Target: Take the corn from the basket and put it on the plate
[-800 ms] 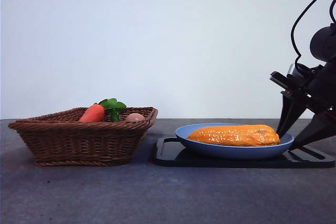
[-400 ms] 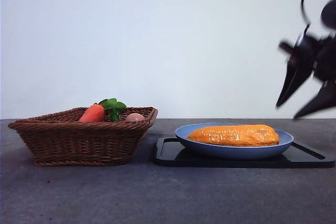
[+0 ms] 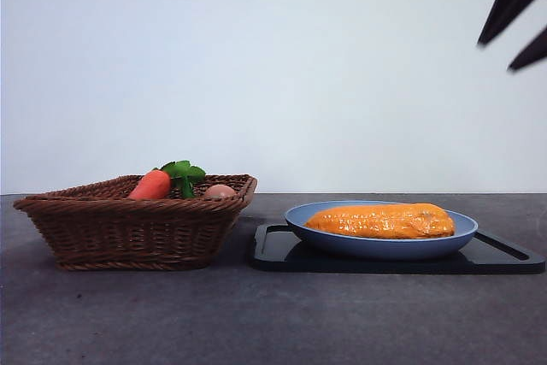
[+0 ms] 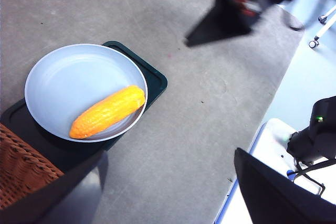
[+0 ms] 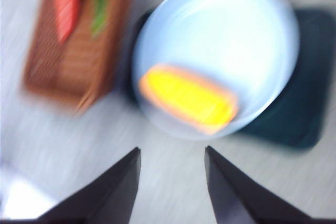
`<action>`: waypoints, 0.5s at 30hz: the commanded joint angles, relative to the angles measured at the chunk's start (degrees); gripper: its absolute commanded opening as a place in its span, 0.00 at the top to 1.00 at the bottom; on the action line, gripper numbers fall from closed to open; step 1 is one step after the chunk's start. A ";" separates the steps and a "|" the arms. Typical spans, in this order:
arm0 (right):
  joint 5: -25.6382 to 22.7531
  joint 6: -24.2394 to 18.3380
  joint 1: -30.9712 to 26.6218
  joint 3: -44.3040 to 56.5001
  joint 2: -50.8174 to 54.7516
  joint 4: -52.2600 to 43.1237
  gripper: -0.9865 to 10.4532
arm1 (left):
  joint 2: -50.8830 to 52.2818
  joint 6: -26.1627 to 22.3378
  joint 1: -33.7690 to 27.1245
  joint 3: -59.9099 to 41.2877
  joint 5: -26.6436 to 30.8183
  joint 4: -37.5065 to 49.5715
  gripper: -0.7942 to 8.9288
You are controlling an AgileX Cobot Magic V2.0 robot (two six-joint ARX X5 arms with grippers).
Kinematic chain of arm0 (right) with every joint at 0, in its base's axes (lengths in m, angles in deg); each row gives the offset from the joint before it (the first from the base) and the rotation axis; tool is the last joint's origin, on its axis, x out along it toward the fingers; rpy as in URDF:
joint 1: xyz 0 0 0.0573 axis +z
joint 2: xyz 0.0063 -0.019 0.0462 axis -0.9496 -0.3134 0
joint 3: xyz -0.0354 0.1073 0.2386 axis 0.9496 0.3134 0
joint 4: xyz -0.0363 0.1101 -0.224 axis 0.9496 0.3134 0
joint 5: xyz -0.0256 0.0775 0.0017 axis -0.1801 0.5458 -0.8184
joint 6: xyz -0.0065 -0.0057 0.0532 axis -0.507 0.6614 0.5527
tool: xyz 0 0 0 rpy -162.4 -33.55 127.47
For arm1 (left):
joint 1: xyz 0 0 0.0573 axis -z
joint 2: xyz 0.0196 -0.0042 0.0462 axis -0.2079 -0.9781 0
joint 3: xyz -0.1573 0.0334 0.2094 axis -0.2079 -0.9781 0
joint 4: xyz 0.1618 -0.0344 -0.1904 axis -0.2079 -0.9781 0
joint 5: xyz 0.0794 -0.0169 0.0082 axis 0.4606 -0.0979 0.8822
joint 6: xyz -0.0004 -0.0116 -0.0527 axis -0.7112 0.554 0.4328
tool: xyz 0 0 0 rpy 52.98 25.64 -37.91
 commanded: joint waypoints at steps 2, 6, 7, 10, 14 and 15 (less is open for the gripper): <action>-0.50 -3.58 2.89 -0.96 6.32 6.16 0.75 | -0.33 -0.44 0.55 1.03 0.15 0.48 0.52; -3.08 -3.67 6.36 -0.96 12.39 10.45 0.79 | -0.33 -0.42 0.55 1.03 0.15 -0.20 0.60; -3.34 -3.80 6.99 -0.96 13.55 11.39 0.81 | -0.33 -0.42 0.55 1.03 0.15 -0.52 0.64; -3.45 -4.50 8.11 -0.96 16.33 13.22 0.89 | -0.33 -0.46 0.55 1.03 0.15 -1.62 0.78; -3.41 -5.75 8.35 -0.96 18.45 13.64 0.91 | -0.33 -0.52 0.55 1.03 0.15 -2.16 0.91; -3.41 -5.73 8.35 -0.96 18.69 13.64 0.91 | -0.33 -0.55 0.55 1.03 0.15 -2.16 0.91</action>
